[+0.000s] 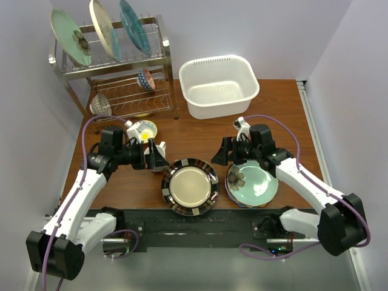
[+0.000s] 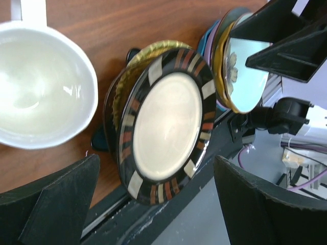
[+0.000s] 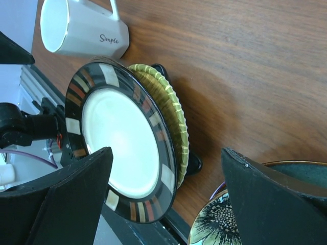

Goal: Place the plates into the plastic bin on the countertop
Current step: Pick up the plate from the corner of the board.

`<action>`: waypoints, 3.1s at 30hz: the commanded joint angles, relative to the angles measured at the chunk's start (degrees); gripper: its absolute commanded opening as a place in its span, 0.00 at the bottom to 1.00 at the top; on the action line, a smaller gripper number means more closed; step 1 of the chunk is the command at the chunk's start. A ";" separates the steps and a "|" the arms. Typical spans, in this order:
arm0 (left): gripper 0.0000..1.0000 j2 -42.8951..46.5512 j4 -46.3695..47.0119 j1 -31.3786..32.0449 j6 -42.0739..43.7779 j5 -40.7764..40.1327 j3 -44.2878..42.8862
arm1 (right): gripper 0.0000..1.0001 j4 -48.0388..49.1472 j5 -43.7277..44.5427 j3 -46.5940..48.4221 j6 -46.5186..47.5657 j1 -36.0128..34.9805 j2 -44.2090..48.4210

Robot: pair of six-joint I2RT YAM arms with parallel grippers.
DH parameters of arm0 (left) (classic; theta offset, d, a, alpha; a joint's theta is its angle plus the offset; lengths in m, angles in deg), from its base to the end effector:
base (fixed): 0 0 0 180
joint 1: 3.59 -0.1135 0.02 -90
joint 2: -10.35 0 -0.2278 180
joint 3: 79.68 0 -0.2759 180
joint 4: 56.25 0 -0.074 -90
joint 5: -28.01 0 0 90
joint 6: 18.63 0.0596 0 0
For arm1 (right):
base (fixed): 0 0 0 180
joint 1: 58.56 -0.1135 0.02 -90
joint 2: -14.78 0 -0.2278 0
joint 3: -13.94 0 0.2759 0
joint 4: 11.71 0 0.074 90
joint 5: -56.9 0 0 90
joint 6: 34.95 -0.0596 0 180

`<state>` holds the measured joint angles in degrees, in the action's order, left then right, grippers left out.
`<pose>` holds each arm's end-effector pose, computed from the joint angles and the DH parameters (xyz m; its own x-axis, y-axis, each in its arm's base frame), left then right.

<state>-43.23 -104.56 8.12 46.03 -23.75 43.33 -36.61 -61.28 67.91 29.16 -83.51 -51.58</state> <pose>0.2331 -0.0860 0.2279 -0.8766 -0.1616 -0.4532 0.2363 0.6760 -0.6980 0.2590 0.1516 0.1863 -0.8053 0.0499 -0.5908 -0.4011 0.6880 0.6048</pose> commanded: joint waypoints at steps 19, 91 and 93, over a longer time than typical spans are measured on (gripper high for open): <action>0.59 -1.08 -2.84 1.39 1.70 1.93 8.21 | 0.80 0.65 -6.09 0.51 1.98 -2.03 -8.25; 0.00 9.46 30.91 8.33 -24.40 2.45 15.42 | 0.67 26.31 -24.11 -9.15 -11.99 -2.91 -6.94; 0.00 10.07 31.00 8.33 -24.49 2.28 15.25 | 0.67 26.14 -24.20 -8.98 -12.08 -2.82 -6.58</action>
<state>-35.45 -85.98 16.36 26.08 -26.64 60.46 -15.23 -76.63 58.19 20.02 -84.76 -61.14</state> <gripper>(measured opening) 0.048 0.679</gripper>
